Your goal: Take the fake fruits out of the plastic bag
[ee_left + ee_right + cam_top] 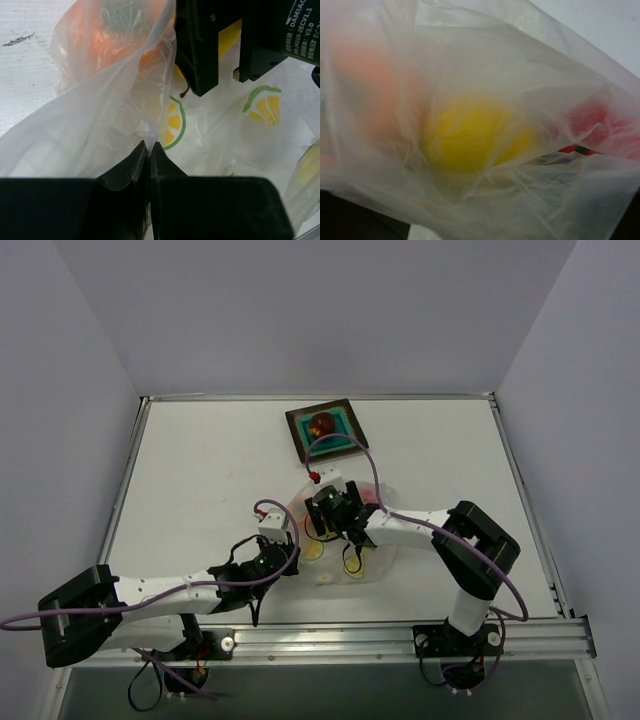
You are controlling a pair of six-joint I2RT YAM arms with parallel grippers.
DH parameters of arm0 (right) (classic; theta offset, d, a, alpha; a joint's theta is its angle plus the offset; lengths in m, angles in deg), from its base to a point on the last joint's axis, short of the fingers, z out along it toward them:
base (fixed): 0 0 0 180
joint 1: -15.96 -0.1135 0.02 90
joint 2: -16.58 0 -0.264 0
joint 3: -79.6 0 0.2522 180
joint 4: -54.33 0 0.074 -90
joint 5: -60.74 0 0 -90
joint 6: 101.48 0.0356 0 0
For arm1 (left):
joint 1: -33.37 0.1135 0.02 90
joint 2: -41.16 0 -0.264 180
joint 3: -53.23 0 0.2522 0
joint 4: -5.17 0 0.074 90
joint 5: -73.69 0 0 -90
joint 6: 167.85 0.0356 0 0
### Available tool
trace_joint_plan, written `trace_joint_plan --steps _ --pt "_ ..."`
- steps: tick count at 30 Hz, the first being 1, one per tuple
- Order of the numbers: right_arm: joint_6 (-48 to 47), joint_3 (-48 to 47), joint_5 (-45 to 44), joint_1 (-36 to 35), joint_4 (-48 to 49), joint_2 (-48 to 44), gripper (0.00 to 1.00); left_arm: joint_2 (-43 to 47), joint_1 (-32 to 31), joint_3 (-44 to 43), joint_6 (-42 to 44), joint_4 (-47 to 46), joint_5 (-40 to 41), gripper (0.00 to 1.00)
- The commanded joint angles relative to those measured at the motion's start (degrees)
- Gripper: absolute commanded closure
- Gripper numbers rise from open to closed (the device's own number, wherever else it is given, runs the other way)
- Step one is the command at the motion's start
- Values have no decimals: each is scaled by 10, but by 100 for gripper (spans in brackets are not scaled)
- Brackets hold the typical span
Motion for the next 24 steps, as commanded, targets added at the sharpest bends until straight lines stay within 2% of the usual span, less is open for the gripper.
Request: trace_joint_plan --steps 1,3,4,8,14,18,21,24 --pt "1 -7 5 3 23 5 34 3 -3 -25 5 -10 3 98" --pt "3 1 10 3 39 -9 50 4 -3 -25 5 -7 4 98" --pt "5 5 10 3 37 -28 61 6 -3 -26 5 -6 5 98" --pt "23 17 3 -22 16 -94 69 14 -3 -32 6 6 10 98" --pt "65 30 -3 -104 -91 -189 69 37 -3 -41 8 29 19 98" --pt "101 42 24 -137 -117 -286 69 45 -3 -39 6 45 26 98" --pt "107 42 33 -139 -116 -354 69 43 -3 -28 0 49 22 98" --pt "95 14 45 -132 -115 -383 70 40 -4 -15 -10 55 9 98"
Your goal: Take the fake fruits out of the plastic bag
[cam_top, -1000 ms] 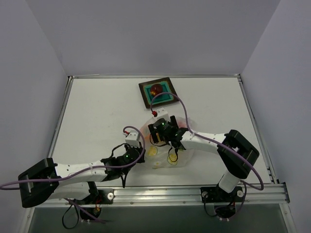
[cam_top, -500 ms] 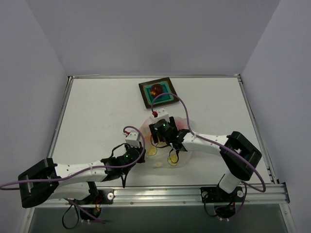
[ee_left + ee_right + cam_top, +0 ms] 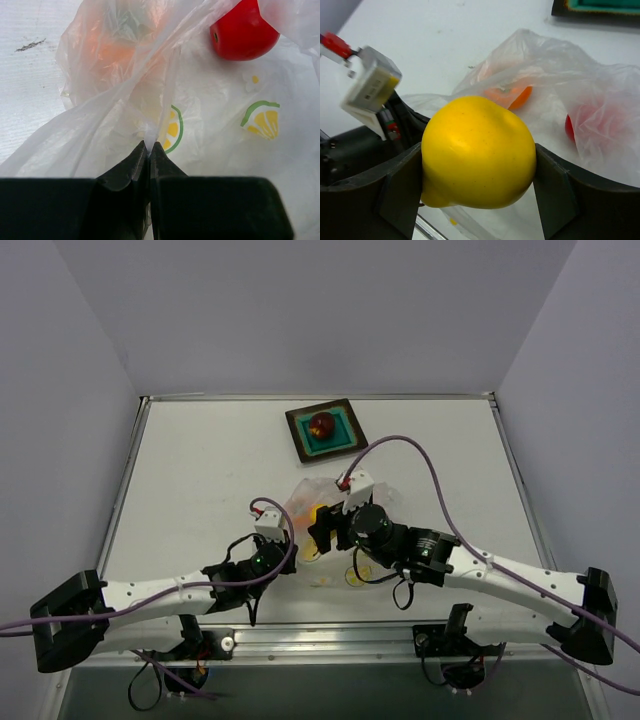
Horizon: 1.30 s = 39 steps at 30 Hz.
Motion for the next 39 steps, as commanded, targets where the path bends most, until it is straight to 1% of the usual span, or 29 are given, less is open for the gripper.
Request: trace_joint_plan --steps 1,4,5,6,7,8,10,11,13,14,18,21,23,28,32,33,35,36,37,39 --pt "-2 -50 21 19 -9 -32 71 4 -6 -3 -15 17 -4 98" --pt "-21 -91 37 48 7 -12 73 5 -11 10 -22 13 -10 98" --pt "-28 -115 47 82 25 -2 73 3 -19 14 -24 10 -9 98" --pt "-34 -126 50 100 34 27 73 1 -23 19 -25 1 -10 98" --pt "-45 -139 50 140 42 45 73 0 -27 22 -28 -3 -10 98" --pt "-49 -168 51 159 52 92 73 -7 -34 24 -29 -7 -11 98" --pt "-53 -196 54 195 73 144 73 -16 -40 29 -31 -13 -12 98" --pt "-53 -228 49 225 78 193 73 -25 -45 30 -34 -14 -14 98" --pt "-55 -257 32 244 109 238 73 -32 -49 42 -37 -27 -15 98" --pt "-51 -269 28 260 120 279 73 -34 -50 44 -38 -29 -14 97" --pt "-34 -348 17 278 130 389 72 -10 -52 60 -42 -27 -4 98" --pt "-23 -367 -1 287 144 454 72 20 -53 63 -37 -17 3 98" --pt "-12 -379 4 297 159 490 72 36 -53 61 -31 -12 7 98" --pt "34 -390 40 328 181 539 71 44 -52 51 -23 -2 12 98" --pt "66 -395 59 327 188 574 69 29 -51 43 -22 -5 14 98" --pt "74 -392 64 327 194 577 67 24 -51 40 -22 -5 13 98" --pt "89 -386 88 327 215 588 54 17 -51 37 -22 -5 14 98" --pt "92 -388 98 327 218 591 47 16 -51 33 -22 -3 16 98" --pt "91 -390 104 327 218 590 33 16 -50 31 -21 -2 16 98" --pt "87 -381 97 329 218 574 21 18 -51 24 -20 8 19 98"
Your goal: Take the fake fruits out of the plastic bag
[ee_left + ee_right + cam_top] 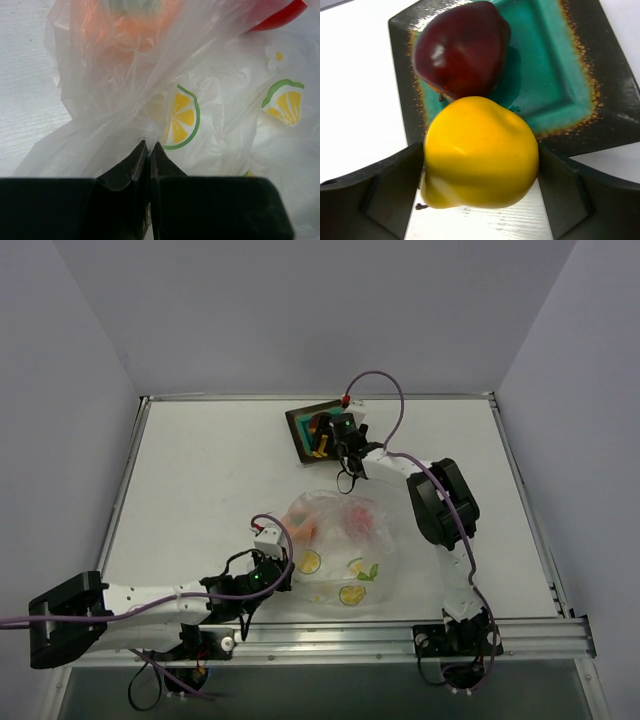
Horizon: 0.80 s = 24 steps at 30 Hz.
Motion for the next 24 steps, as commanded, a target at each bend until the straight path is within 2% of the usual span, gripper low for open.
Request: trace_joint_plan --steps 1,3,7,9,10,12,14,15,16,17,19,21,24 --pt "12 -5 13 -3 35 -45 13 8 -2 -43 6 18 20 98" --pt "-4 24 8 -1 34 -80 9 15 -2 -47 11 24 26 98" --pt "-42 98 -7 -9 24 -227 4 31 -2 -68 21 44 48 98" --pt "-66 154 -18 -22 12 -285 4 46 -1 -73 26 50 62 98" --pt "-74 172 -26 -30 5 -341 7 52 0 -77 26 63 68 98" --pt "-99 224 -65 -72 -30 -399 10 65 1 -85 22 72 81 98" --pt "-106 256 -86 -109 -54 -482 30 68 2 -87 21 77 87 98" --pt "-107 273 -90 -148 -72 -511 44 66 2 -87 12 80 92 98" --pt "-105 303 -75 -167 -80 -561 69 64 3 -88 8 89 98 98" --pt "-101 318 -66 -184 -87 -582 78 63 4 -89 2 91 102 98" --pt "-85 342 -30 -239 -106 -625 88 61 3 -90 -8 94 104 98" --pt "-78 360 -28 -276 -138 -634 90 61 4 -94 -21 100 114 98" --pt "-69 389 -44 -324 -133 -623 91 62 2 -95 -39 113 132 98"
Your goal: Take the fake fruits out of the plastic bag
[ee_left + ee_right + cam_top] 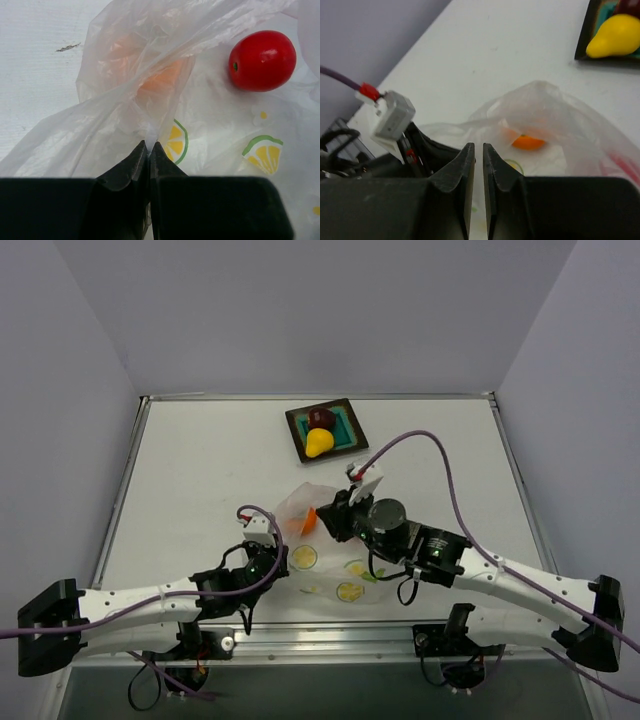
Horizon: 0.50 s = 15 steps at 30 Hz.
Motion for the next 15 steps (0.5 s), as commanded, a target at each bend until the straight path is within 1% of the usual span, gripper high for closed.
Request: trace_joint_plan --steps 1,5,6,8,9,12,14,15 --pt "13 38 -17 -29 -36 41 92 4 2 -31 -31 26 41 98" --pt "-13 48 -31 -30 -1 117 94 1 2 -39 -43 43 59 98" --pt "-21 49 -30 -28 24 134 94 -1 2 -42 -43 46 64 98" --pt "-26 42 -46 -25 38 177 94 -1 2 -50 -43 54 67 98" --pt "-31 34 -69 -21 49 202 94 0 1 -52 -44 54 69 98" --pt "-14 17 -88 5 69 249 91 2 2 -46 -52 54 69 98" --pt "5 14 -91 13 96 269 84 2 2 -43 -56 54 69 98" --pt "19 13 -90 18 116 292 77 0 2 -40 -60 54 69 98"
